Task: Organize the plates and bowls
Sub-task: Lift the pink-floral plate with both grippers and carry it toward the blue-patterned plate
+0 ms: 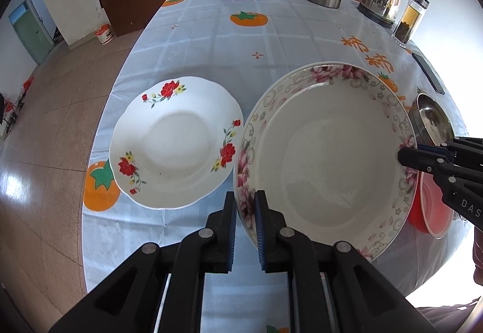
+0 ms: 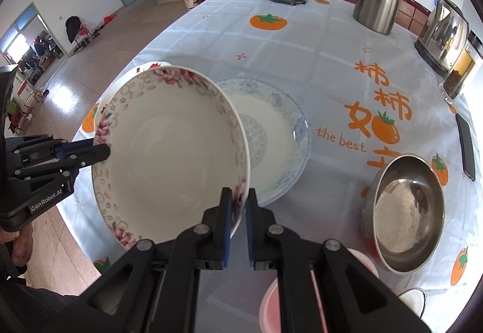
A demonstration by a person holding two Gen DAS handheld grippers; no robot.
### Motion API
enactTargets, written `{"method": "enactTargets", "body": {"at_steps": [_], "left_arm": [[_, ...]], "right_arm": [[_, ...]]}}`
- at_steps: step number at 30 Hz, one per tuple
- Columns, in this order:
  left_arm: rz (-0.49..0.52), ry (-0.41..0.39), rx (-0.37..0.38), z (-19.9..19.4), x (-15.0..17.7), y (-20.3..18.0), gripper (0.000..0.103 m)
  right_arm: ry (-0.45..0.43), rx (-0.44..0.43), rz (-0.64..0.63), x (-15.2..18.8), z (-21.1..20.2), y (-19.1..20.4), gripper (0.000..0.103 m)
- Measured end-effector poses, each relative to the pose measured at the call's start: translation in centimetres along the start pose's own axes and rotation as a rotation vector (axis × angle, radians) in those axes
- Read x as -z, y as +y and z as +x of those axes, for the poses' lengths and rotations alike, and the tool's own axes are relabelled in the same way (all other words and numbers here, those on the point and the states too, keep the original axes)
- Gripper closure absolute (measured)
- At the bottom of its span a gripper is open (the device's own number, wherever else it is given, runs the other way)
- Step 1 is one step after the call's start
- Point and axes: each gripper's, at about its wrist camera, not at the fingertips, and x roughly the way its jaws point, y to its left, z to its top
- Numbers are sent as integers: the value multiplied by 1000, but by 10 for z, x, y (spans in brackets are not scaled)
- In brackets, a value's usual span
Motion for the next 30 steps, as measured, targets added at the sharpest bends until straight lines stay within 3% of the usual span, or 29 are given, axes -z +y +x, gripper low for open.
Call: {"method": "enactTargets", "body": {"at_steps": [30], "left_arm": [[51, -9, -7, 21, -51, -24, 90]], "right_arm": [[11, 46, 57, -33, 16, -45, 93]]}}
